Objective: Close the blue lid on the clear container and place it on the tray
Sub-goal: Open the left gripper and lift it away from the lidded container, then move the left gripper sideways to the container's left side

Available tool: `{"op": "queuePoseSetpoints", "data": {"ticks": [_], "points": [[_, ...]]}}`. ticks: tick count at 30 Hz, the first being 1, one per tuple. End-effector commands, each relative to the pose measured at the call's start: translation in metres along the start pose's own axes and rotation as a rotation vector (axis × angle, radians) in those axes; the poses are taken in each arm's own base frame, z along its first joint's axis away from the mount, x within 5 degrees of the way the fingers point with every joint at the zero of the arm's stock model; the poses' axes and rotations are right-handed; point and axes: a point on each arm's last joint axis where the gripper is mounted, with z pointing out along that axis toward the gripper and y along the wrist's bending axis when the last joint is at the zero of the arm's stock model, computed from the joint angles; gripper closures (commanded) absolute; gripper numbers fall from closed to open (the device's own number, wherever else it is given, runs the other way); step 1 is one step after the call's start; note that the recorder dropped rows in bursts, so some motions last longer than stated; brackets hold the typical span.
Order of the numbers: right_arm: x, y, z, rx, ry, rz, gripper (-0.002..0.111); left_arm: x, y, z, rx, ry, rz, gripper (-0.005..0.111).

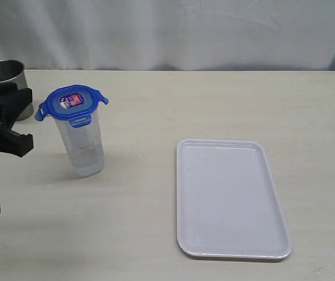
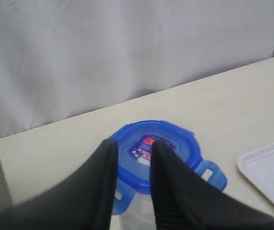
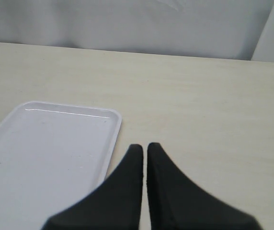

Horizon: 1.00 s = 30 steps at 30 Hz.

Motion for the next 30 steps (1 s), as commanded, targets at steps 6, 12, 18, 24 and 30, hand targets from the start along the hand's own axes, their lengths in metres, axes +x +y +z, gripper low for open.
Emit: {"op": "queuePoseSetpoints", "data": {"ticks": [6, 12, 18, 24, 30], "points": [[0.0, 0.0, 0.0, 0.0, -0.005, -0.009, 0.104, 0.015, 0.02, -0.001, 0.122, -0.064, -0.048, 0.076], [0.0, 0.0, 0.0, 0.0, -0.005, -0.009, 0.104, 0.052, 0.021, -0.004, 0.151, -0.063, -0.071, 0.076], [0.0, 0.0, 0.0, 0.0, -0.005, -0.009, 0.104, 0.075, 0.025, 0.004, 0.154, -0.049, -0.104, 0.072], [0.0, 0.0, 0.0, 0.0, -0.005, -0.009, 0.104, 0.094, 0.034, 0.023, 0.162, 0.022, -0.13, 0.035], [0.0, 0.0, 0.0, 0.0, -0.005, -0.009, 0.104, 0.108, 0.04, 0.037, 0.184, 0.062, -0.134, 0.029]]}}
